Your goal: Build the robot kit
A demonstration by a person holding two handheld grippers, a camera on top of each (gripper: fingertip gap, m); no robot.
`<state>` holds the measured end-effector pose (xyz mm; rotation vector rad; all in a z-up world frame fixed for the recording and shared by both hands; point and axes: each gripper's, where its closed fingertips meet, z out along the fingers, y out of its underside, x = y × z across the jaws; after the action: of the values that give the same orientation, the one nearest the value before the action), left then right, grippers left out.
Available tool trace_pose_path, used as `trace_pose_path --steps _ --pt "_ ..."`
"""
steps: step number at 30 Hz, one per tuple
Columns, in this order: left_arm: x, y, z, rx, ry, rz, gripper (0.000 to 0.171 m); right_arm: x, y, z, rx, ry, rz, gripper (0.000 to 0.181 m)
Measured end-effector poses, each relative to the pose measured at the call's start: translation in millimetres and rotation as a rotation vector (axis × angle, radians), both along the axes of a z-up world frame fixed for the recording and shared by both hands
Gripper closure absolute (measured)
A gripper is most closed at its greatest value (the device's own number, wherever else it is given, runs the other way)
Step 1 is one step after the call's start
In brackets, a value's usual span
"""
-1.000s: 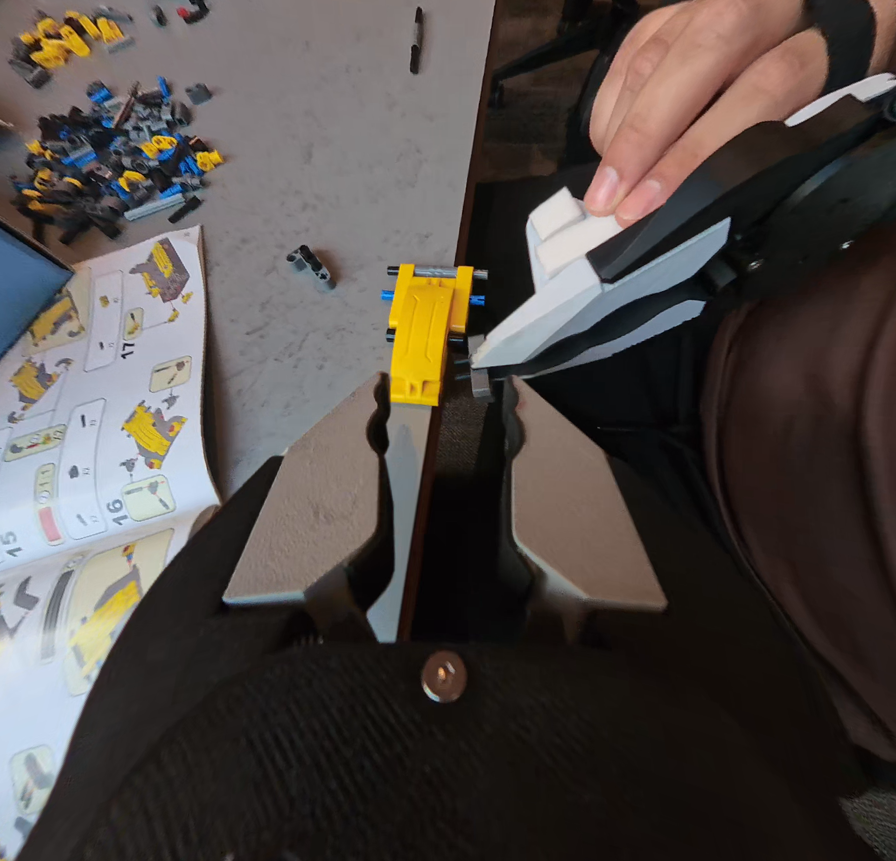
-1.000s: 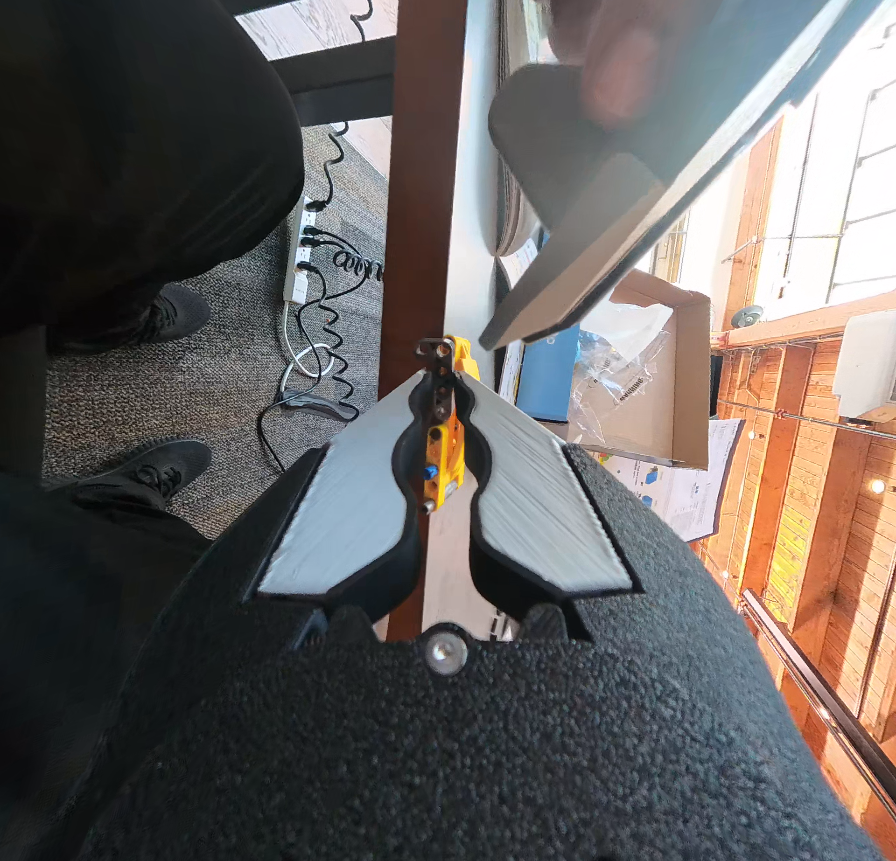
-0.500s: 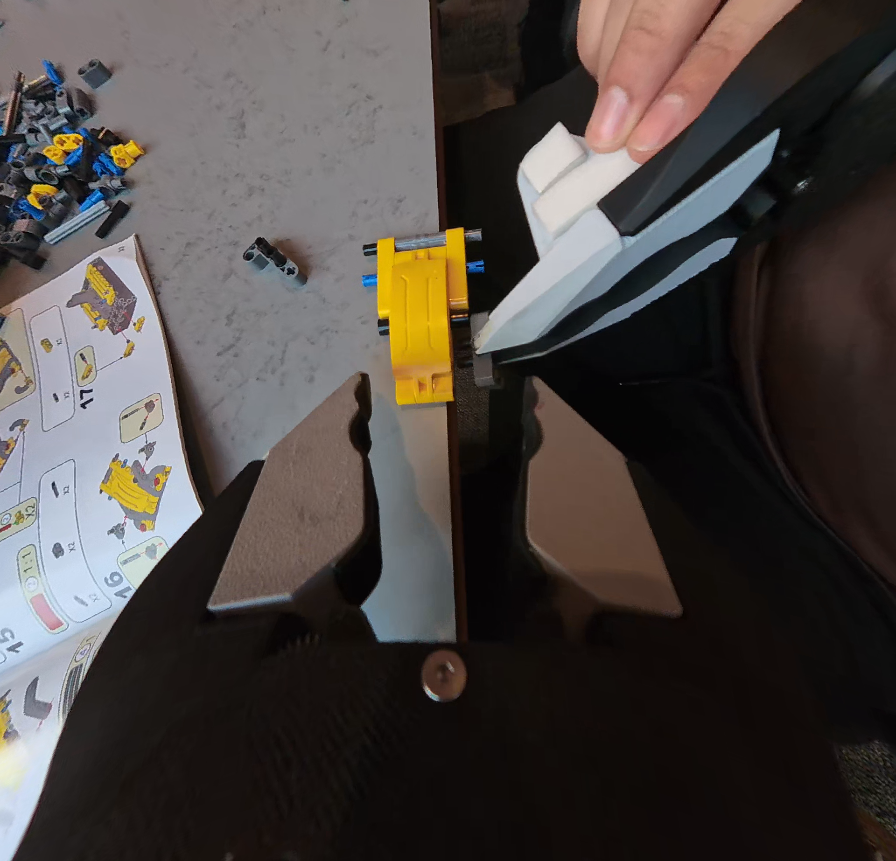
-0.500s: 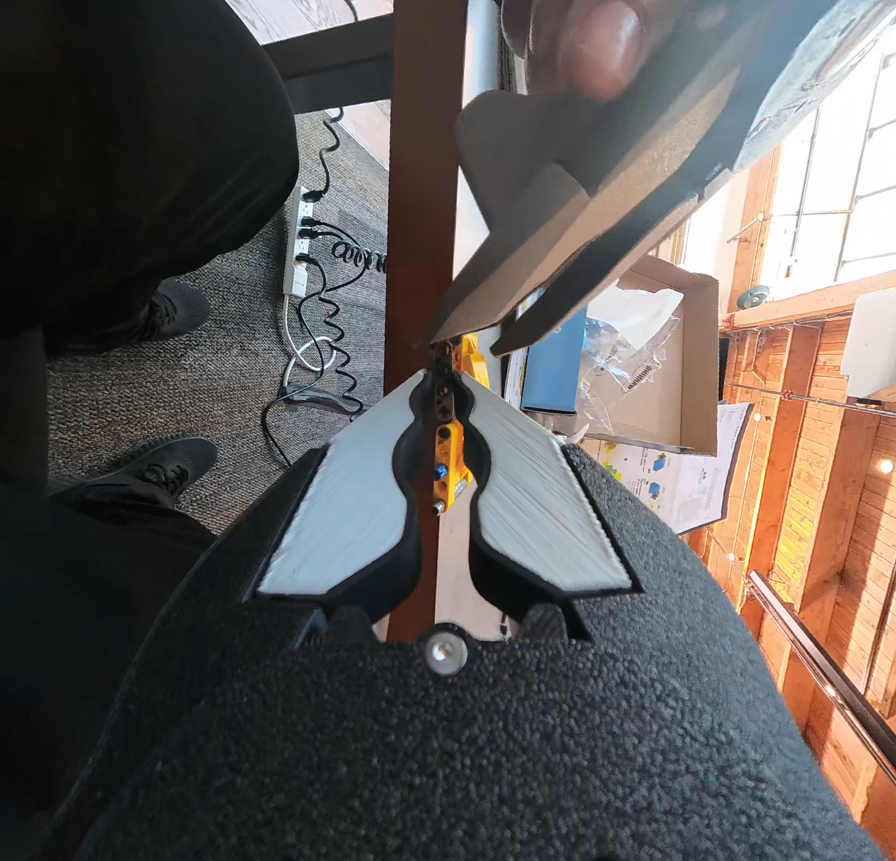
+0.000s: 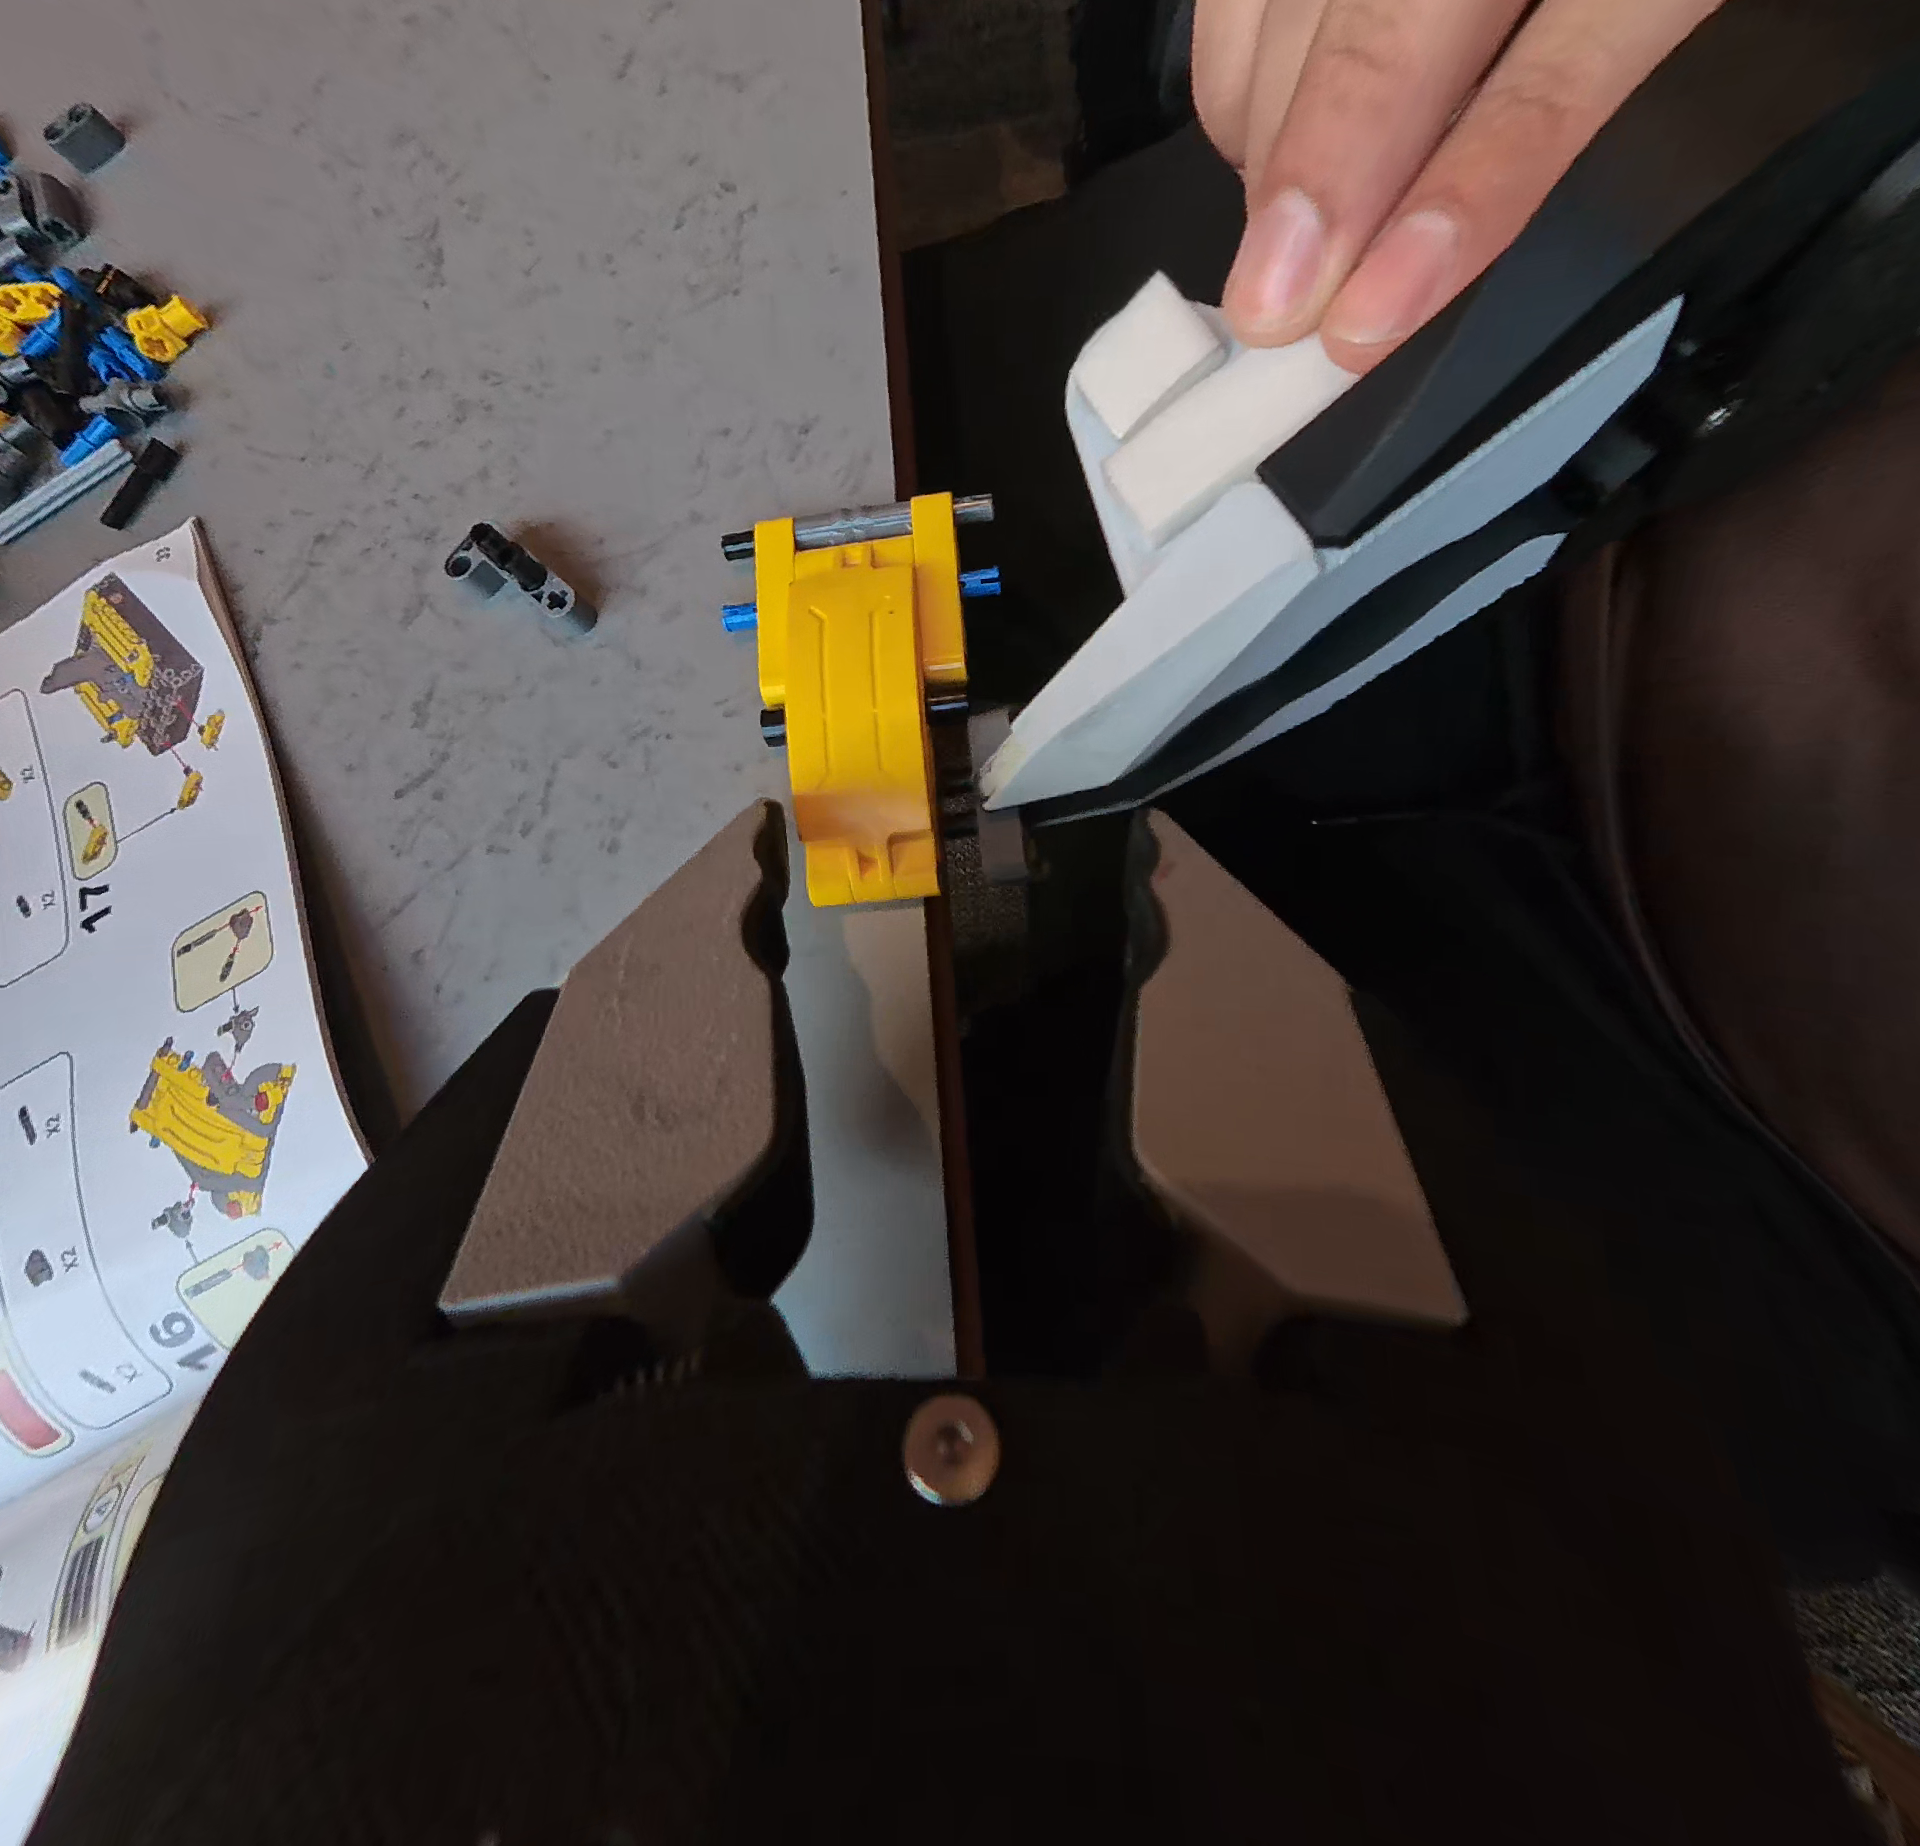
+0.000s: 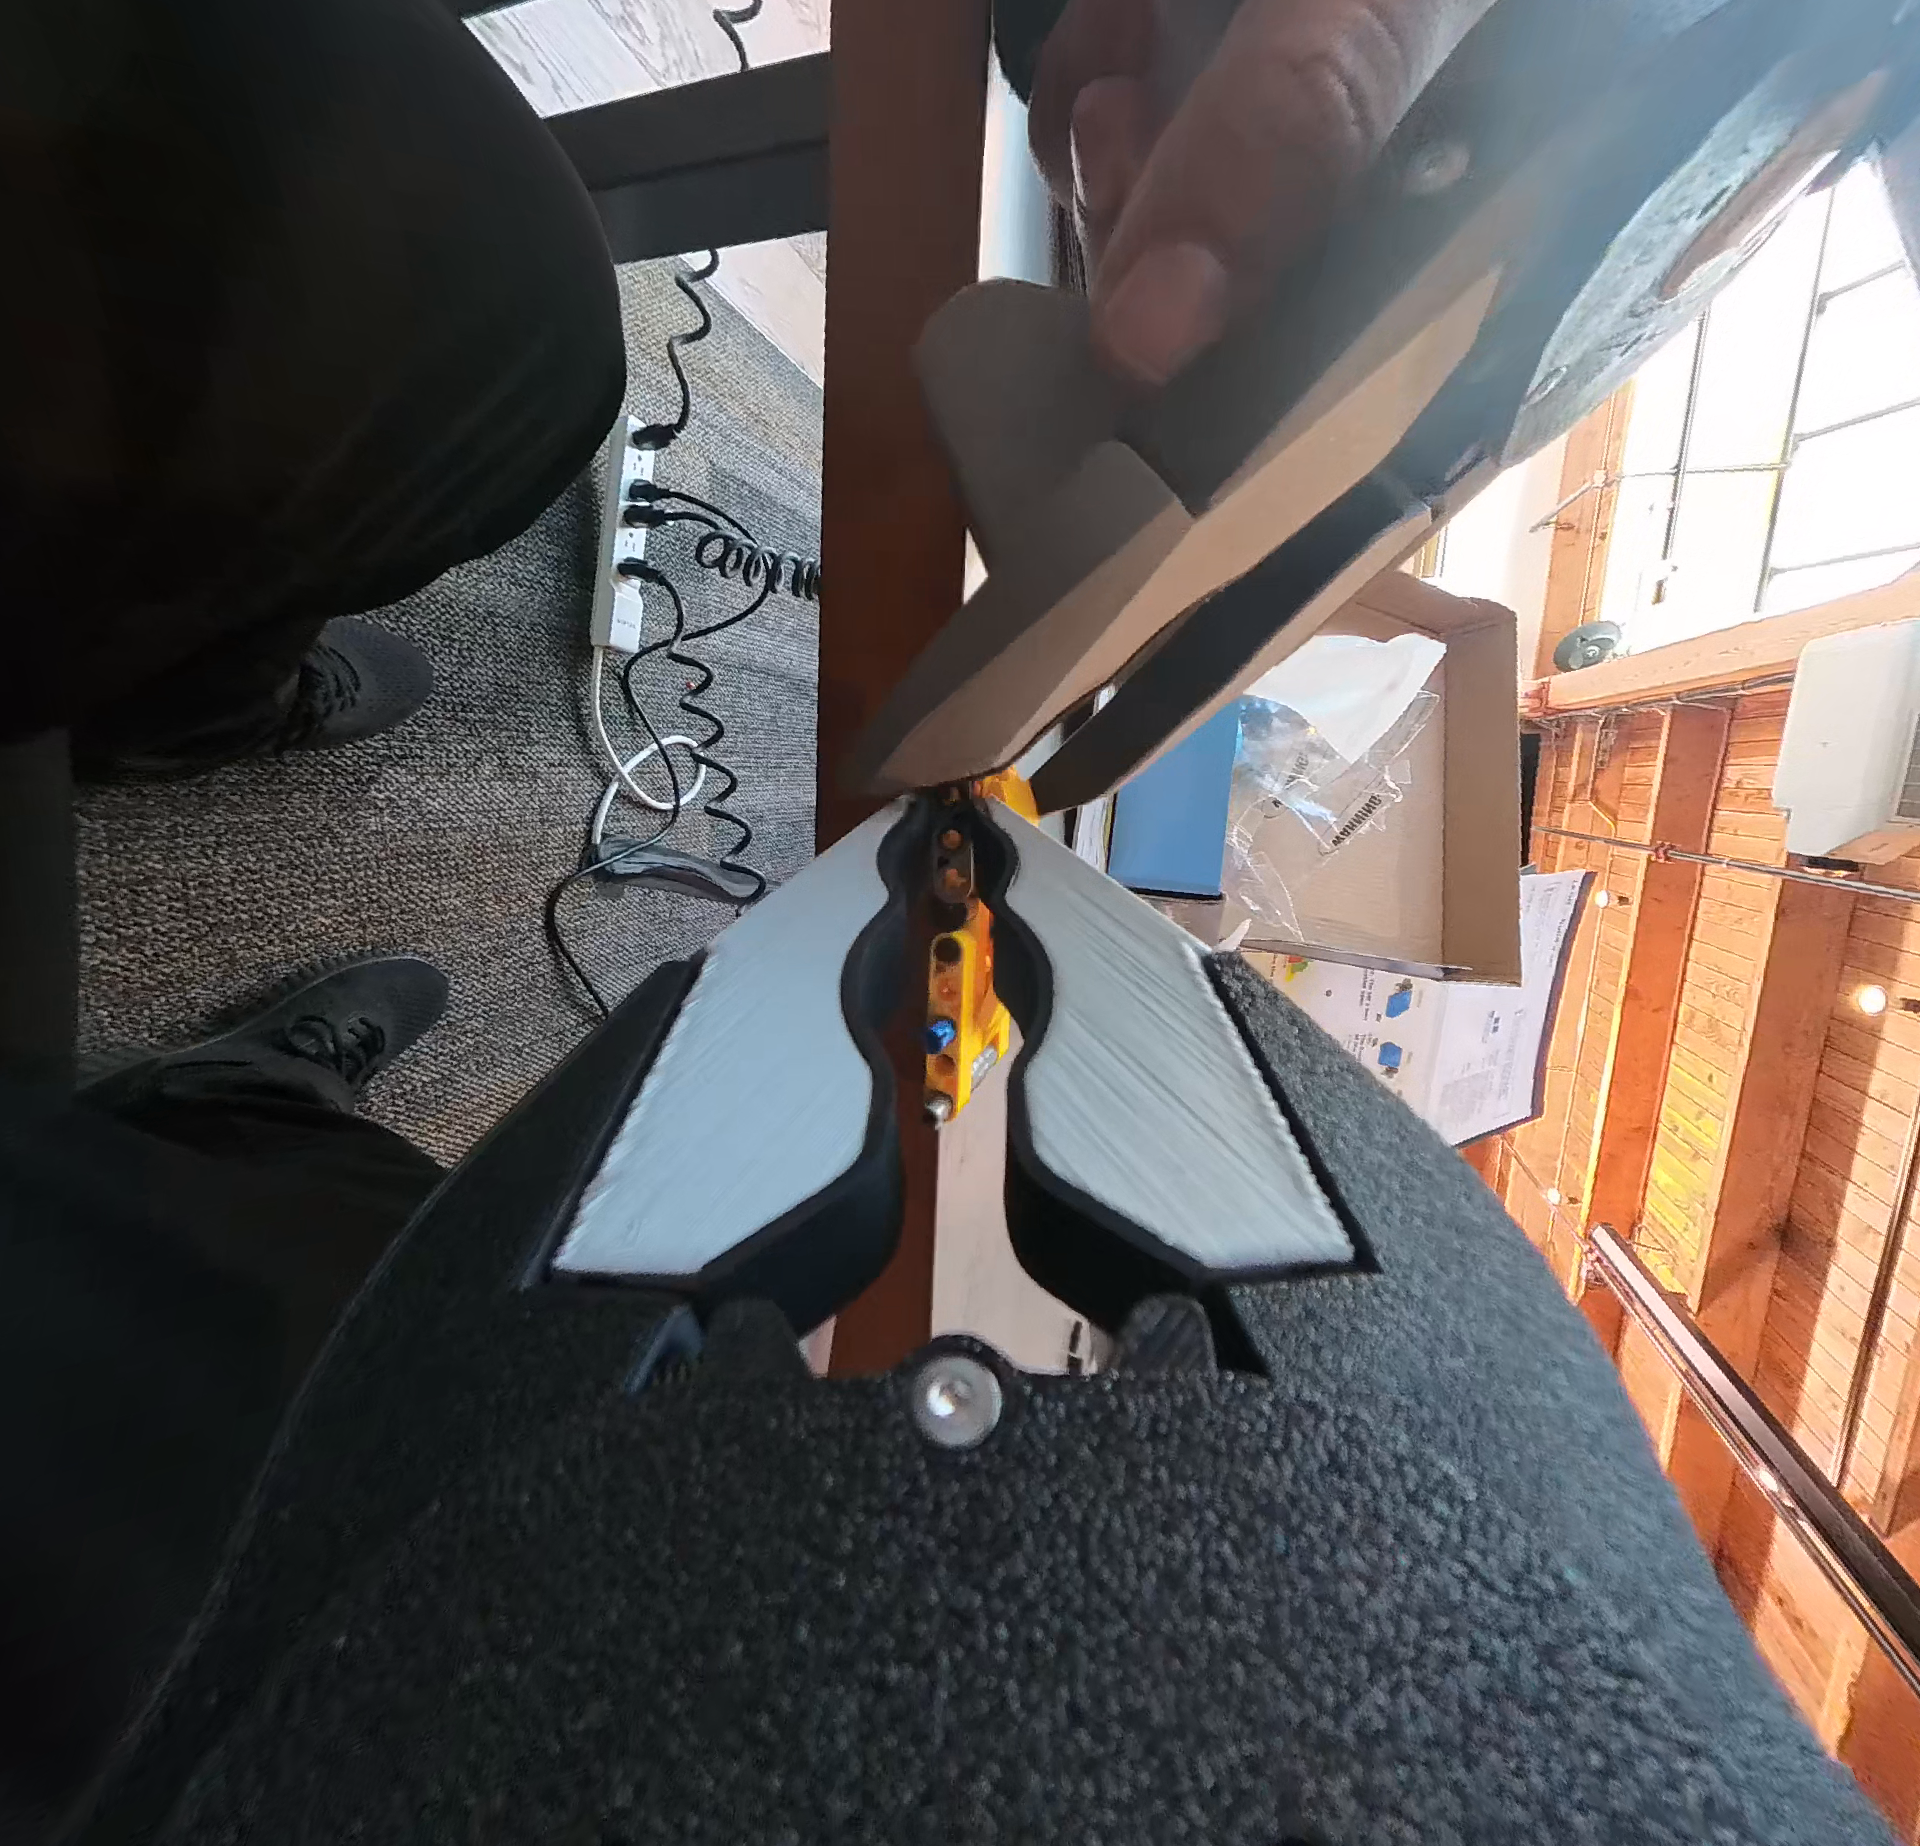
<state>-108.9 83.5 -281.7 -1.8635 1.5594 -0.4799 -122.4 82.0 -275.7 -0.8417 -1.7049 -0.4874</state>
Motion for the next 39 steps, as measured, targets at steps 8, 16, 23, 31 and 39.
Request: trace_pose_path --steps 8,16,23,31,39 --pt "2.8 4.4 -1.9 -0.012 -0.002 -0.01 0.115 2.3 4.9 -0.1 0.012 -0.001 -0.008 0.175" --pt "0.4 4.2 -1.8 -0.008 -0.002 -0.016 0.117 -0.4 3.9 0.4 0.032 0.003 0.017 0.175" --pt "-0.2 2.1 -1.4 -0.008 -0.006 -0.015 0.121 -1.1 1.8 1.2 0.054 0.01 0.036 0.175" --pt "-1.6 7.4 -2.3 0.039 0.009 0.005 0.129 -0.9 3.3 0.8 0.105 0.036 0.11 0.175" --pt "-2.0 7.3 -2.2 0.029 0.005 0.007 0.13 -1.7 2.9 0.7 0.098 0.053 0.148 0.175"
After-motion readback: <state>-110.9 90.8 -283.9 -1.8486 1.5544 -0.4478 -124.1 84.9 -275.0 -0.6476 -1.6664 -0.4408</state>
